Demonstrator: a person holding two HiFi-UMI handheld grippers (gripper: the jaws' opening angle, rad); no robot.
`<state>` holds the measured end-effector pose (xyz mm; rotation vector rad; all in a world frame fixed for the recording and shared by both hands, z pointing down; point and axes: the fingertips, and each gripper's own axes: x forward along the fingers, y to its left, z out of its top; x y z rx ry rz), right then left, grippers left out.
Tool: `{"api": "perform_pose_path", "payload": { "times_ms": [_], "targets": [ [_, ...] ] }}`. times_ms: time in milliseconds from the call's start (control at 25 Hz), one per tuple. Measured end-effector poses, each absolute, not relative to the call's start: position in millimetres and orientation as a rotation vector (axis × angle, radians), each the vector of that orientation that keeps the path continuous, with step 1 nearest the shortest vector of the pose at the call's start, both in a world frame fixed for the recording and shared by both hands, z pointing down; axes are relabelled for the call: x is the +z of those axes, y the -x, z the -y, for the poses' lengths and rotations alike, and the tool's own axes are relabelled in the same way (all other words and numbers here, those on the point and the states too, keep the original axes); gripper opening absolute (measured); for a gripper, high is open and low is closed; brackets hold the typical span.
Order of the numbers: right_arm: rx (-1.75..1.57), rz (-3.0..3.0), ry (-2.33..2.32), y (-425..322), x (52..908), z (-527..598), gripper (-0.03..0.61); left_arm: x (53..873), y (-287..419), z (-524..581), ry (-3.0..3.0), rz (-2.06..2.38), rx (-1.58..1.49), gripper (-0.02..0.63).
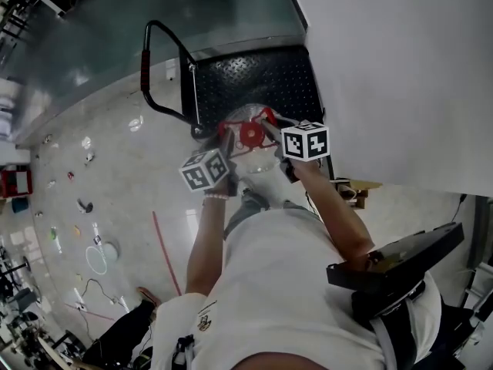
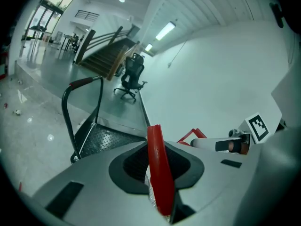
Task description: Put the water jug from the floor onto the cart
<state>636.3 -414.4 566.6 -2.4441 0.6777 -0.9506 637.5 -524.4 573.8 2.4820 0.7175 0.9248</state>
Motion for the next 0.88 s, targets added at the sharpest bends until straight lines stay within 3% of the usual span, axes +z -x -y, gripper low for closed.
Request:
{"api": "perform_pose_path", "payload": {
  "times_ms": [880],
  "targets": [
    [-0.946,-0.539,2.421,-728.0,592.9,438.4,0.066,597.2,-740.9,546.4,-2.442,-0.841,0.992,0.063]
  ]
}}
